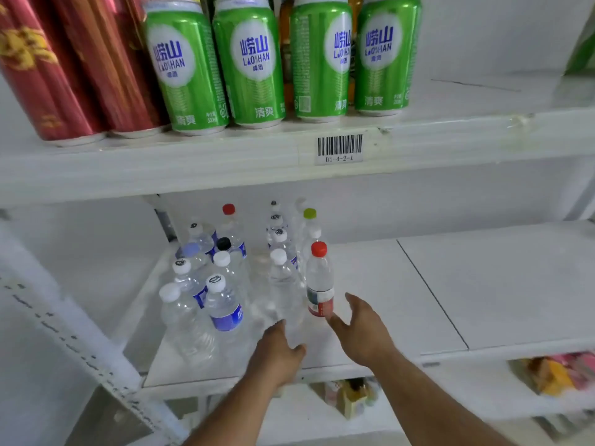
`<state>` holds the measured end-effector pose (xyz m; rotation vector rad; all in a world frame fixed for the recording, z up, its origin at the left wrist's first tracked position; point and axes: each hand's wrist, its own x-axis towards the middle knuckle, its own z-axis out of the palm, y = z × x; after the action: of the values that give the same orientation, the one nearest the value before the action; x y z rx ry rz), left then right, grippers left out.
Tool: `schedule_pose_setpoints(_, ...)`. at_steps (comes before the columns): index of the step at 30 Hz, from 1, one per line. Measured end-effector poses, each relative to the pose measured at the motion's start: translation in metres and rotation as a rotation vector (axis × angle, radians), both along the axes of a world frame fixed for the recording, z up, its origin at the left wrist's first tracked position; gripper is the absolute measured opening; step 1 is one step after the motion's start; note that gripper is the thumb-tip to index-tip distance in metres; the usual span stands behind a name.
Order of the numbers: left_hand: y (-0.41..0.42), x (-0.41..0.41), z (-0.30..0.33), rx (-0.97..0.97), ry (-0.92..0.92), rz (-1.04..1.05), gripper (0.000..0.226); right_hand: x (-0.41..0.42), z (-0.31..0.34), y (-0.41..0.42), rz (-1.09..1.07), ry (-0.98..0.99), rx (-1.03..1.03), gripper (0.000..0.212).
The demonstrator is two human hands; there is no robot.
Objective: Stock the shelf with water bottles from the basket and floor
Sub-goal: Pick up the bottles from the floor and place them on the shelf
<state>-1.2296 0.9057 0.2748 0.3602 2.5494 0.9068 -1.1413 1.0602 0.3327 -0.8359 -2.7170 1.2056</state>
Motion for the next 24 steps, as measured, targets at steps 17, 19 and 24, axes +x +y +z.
schedule_pose_setpoints(17,0.090,0.211,0.004,-0.286,0.267,-0.839,0.073,0.266,-0.042,0.027,-0.208,-0.398,0.293,0.080)
schedule_pose_setpoints(19,0.113,0.243,-0.003,-0.309,0.239,-0.904,0.074,0.306,-0.051,0.041,-0.276,-0.434,0.253,0.080)
schedule_pose_setpoints(24,0.184,0.344,-0.022,-0.387,0.215,-1.060,0.074,0.419,-0.077,0.087,-0.400,-0.477,0.154,0.080)
